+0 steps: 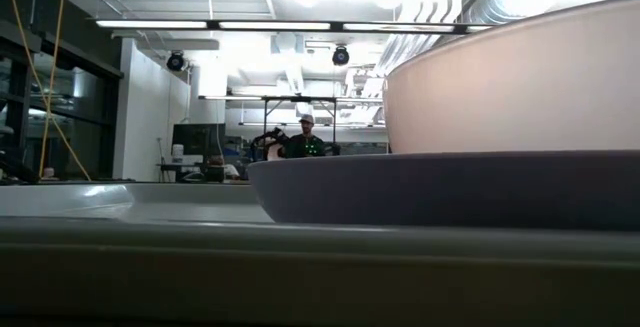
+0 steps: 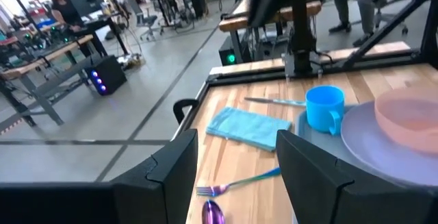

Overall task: Set up tray
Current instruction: Put the blue napkin on the serving tray to the left of the purple plate

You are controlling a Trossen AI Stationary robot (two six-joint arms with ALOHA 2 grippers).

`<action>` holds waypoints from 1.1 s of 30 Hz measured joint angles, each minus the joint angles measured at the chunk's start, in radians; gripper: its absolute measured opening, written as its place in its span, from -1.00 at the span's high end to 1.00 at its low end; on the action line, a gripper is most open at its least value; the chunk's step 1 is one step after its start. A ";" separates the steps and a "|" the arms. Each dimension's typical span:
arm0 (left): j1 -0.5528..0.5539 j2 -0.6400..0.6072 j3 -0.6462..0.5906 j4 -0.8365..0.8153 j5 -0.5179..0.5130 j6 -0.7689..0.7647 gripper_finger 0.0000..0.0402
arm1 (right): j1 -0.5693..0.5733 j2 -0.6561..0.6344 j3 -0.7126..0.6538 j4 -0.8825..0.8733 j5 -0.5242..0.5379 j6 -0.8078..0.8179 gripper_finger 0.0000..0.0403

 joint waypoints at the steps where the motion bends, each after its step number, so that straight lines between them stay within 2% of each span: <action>1: 0.000 0.000 0.000 -0.009 0.000 0.000 -0.13 | -0.030 0.000 0.000 0.000 -0.001 -0.020 0.41; 4: 0.000 0.000 0.000 -0.034 0.000 0.001 -0.13 | -0.128 -0.003 0.000 0.000 -0.006 -0.091 0.41; 10: 0.000 -0.001 0.000 -0.078 0.002 0.002 -0.13 | -0.343 -0.005 0.000 0.001 -0.098 -0.227 0.41; 20: 0.000 -0.001 0.000 -0.136 0.032 0.004 -0.13 | -0.647 -0.006 -0.020 0.002 -0.179 -0.421 0.41; 22: 0.000 -0.001 0.000 -0.135 0.041 0.003 -0.13 | -0.712 -0.012 -0.066 0.003 -0.204 -0.449 0.41; 28: 0.000 -0.001 0.000 -0.135 0.048 -0.002 -0.13 | -0.866 -0.016 -0.294 0.000 -0.423 -0.560 0.41; 33: 0.000 -0.001 0.000 -0.118 0.048 -0.023 -0.13 | -0.906 -0.016 -0.490 0.032 -0.445 -0.718 0.41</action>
